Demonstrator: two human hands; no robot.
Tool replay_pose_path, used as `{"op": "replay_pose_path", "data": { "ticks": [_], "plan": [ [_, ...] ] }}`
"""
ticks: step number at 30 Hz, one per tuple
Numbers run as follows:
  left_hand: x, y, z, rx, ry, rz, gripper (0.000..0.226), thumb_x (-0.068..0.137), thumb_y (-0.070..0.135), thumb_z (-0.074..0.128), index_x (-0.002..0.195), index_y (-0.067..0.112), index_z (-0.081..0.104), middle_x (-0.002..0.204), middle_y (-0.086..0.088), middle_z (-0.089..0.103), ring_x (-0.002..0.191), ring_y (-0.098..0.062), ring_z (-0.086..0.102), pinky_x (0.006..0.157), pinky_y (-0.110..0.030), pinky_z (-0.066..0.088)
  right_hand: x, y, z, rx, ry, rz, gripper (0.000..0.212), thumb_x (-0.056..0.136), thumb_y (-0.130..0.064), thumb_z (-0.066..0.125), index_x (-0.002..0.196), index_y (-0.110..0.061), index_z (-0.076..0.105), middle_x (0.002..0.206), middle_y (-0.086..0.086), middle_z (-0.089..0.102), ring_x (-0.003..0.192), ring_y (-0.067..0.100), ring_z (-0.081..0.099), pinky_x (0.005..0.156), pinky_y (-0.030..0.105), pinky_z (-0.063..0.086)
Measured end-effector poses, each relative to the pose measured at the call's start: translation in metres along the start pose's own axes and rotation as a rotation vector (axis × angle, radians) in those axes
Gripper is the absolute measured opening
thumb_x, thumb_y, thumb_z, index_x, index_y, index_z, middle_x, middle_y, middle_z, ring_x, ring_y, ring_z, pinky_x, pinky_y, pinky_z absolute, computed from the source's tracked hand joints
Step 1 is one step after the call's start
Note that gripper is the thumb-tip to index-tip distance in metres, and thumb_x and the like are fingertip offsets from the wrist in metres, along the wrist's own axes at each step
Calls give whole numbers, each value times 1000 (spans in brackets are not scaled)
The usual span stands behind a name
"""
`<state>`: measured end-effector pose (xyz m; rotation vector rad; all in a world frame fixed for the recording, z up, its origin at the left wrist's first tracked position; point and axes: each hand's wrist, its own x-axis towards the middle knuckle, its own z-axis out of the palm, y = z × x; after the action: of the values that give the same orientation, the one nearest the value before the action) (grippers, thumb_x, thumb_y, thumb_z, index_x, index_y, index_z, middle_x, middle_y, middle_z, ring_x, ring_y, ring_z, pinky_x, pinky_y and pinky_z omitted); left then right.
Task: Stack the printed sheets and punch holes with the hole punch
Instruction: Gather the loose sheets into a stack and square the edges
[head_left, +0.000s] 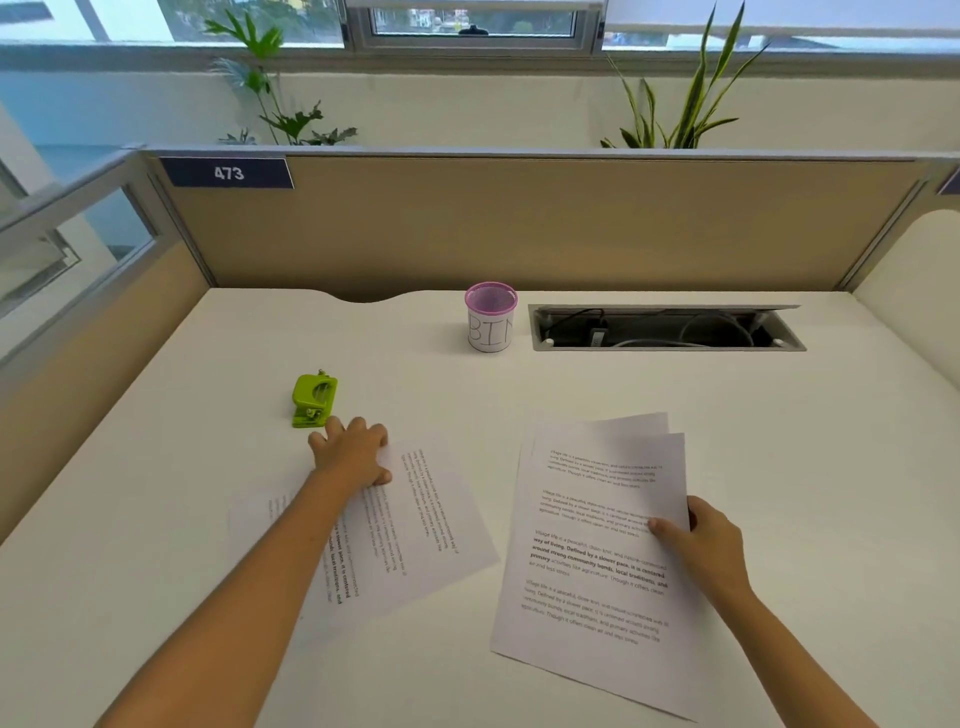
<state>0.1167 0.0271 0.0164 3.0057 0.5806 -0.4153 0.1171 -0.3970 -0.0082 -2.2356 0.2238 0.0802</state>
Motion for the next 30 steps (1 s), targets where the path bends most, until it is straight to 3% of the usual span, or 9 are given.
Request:
{"op": "replay_pose_path", "data": {
  "ticks": [6, 11, 14, 16, 20, 24, 30],
  "plan": [
    [2, -1, 0, -34, -21, 11, 41, 77, 41, 69, 111, 27, 51, 121, 0, 54, 117, -26, 33, 83, -39, 26, 3, -1, 4, -27, 16, 1, 18, 78, -19, 72, 78, -5, 61, 73, 8, 67, 69, 30, 63, 59, 36, 48],
    [0, -7, -3, -47, -45, 11, 41, 79, 52, 63, 110, 26, 56, 116, -3, 54, 116, -27, 42, 86, -39, 31, 9, 1, 0, -22, -23, 26, 23, 82, -21, 68, 76, -1, 60, 72, 13, 67, 63, 28, 61, 56, 32, 43],
    [-4, -12, -3, -348, -38, 33, 25, 85, 38, 62, 98, 16, 60, 108, -7, 63, 98, -25, 55, 83, -36, 42, 16, 3, -9, 7, -66, 38, 18, 85, -19, 65, 75, -5, 62, 73, 9, 69, 64, 24, 62, 55, 30, 45],
    [-9, -14, -3, -510, 3, 15, 22, 87, 29, 61, 99, 11, 64, 102, -7, 63, 97, -27, 58, 80, -34, 44, 20, 4, -17, 72, -62, 52, 13, 85, -17, 66, 75, -9, 63, 75, 7, 70, 66, 25, 63, 58, 30, 48],
    [-25, -10, 5, -687, 52, -80, 17, 89, 23, 58, 84, 8, 63, 86, -7, 63, 85, -26, 58, 70, -30, 41, 30, -2, -36, 363, -43, 139, 5, 83, -7, 68, 86, -12, 68, 86, 11, 72, 77, 30, 68, 75, 41, 56],
    [-40, 6, 19, -836, 76, -167, 21, 89, 17, 54, 86, -1, 65, 87, -15, 66, 81, -28, 58, 68, -31, 41, 34, -22, -43, 500, -180, 135, 6, 83, -6, 68, 88, -8, 70, 84, 10, 76, 72, 26, 73, 63, 33, 58],
    [-64, 37, 39, -1176, 53, -262, 22, 91, 16, 49, 90, 1, 65, 93, -17, 68, 88, -35, 64, 82, -45, 55, 23, -53, 8, 394, -282, 70, 5, 83, -7, 68, 86, -3, 69, 80, 9, 72, 68, 22, 67, 62, 28, 53]
  ]
}}
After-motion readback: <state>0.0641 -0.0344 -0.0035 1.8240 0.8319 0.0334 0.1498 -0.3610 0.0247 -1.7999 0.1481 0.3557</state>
